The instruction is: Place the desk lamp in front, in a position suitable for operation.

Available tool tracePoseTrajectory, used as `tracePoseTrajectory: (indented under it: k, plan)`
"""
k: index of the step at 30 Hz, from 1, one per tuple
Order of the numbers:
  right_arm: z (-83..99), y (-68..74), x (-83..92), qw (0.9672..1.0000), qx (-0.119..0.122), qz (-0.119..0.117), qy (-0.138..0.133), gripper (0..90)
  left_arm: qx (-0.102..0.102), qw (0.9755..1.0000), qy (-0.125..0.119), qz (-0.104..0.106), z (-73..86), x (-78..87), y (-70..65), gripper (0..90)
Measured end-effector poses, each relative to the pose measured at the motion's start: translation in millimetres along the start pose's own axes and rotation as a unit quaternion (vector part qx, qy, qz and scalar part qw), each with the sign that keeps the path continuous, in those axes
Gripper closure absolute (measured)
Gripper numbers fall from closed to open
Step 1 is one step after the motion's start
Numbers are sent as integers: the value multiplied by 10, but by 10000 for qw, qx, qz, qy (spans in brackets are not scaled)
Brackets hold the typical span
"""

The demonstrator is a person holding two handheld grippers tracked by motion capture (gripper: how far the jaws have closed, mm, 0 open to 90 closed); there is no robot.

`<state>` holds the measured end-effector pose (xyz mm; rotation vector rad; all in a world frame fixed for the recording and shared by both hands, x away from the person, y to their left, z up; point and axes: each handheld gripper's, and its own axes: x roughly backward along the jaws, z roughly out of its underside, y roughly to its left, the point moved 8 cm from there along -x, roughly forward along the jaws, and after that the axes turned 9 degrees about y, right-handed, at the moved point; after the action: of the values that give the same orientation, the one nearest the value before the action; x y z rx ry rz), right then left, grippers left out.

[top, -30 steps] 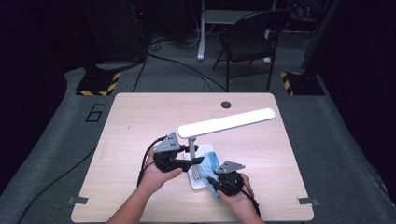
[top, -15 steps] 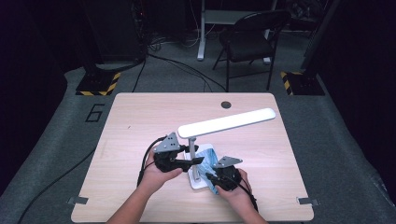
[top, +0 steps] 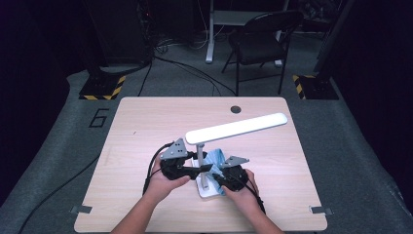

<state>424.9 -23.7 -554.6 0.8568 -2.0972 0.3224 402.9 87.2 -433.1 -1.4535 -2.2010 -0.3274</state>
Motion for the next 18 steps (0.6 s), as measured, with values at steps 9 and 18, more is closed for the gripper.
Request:
tracePoseTrajectory:
  k: [9,18]
  plan:
    - [-160,-84,-117,10000,-3,43,0,695,-2,10000,-12,10,0,-2,0,512]
    - [-323,-177,-235,9999,-79,115,0,695,-11,10000,-15,18,3,0,1,513]
